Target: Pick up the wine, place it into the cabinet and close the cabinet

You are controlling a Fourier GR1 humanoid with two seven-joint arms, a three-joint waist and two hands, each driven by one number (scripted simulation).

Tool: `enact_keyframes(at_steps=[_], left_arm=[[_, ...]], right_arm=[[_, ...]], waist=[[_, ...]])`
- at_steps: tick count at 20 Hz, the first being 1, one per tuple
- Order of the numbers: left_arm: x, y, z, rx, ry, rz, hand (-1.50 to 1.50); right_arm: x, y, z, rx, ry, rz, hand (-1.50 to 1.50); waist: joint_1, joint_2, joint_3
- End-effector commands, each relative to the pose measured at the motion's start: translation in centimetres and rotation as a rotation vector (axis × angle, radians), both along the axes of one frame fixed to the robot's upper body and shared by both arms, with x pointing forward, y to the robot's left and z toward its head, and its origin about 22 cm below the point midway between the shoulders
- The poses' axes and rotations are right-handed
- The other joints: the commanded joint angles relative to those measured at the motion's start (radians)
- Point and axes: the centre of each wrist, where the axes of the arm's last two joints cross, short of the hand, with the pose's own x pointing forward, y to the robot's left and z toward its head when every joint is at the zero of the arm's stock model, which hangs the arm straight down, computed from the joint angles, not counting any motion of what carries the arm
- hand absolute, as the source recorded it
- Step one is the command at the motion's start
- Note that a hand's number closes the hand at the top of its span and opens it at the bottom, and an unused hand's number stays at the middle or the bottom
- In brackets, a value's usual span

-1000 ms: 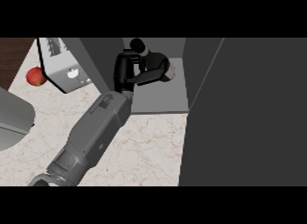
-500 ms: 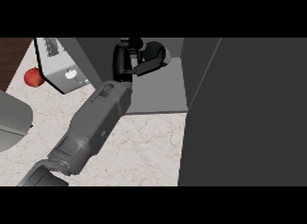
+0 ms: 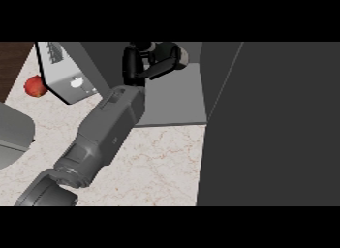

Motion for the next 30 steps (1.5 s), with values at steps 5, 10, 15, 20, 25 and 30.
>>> enact_keyframes(at_steps=[5, 10, 15, 20, 25, 30], left_arm=[[0.4, 0.4, 0.0, -0.115, 0.033, 0.011, 1.50], [0.1, 0.2, -0.7, -0.092, 0.032, 0.038, 1.50], [-0.1, 1.5, -1.8, -0.056, 0.044, 0.052, 1.50], [-0.6, 1.0, -2.7, 0.002, 0.045, 0.059, -1.50], [-0.3, 3.0, -2.8, 0.039, 0.091, 0.096, -1.50], [-1.0, 2.6, -4.0, 0.093, 0.077, 0.096, -1.50]], right_arm=[[-2.3, -0.3, 0.0, 0.041, -0.031, 0.027, -1.50], [-1.2, -0.6, 1.0, 0.029, -0.033, 0.028, -1.50], [-0.6, -0.4, 0.3, 0.029, -0.039, 0.051, -1.50], [-0.3, -0.1, -0.2, 0.025, -0.030, 0.035, -1.50], [-1.5, -0.2, -0.2, 0.032, -0.035, 0.049, -1.50], [-1.2, -0.2, 0.5, 0.021, -0.047, 0.061, -1.50]], waist=[[-0.009, 0.003, 0.000], [-0.023, 0.009, -0.001], [-0.010, 0.008, -0.001], [-0.015, 0.011, -0.001], [-0.028, 0.013, -0.001], [-0.032, 0.016, -0.002]])
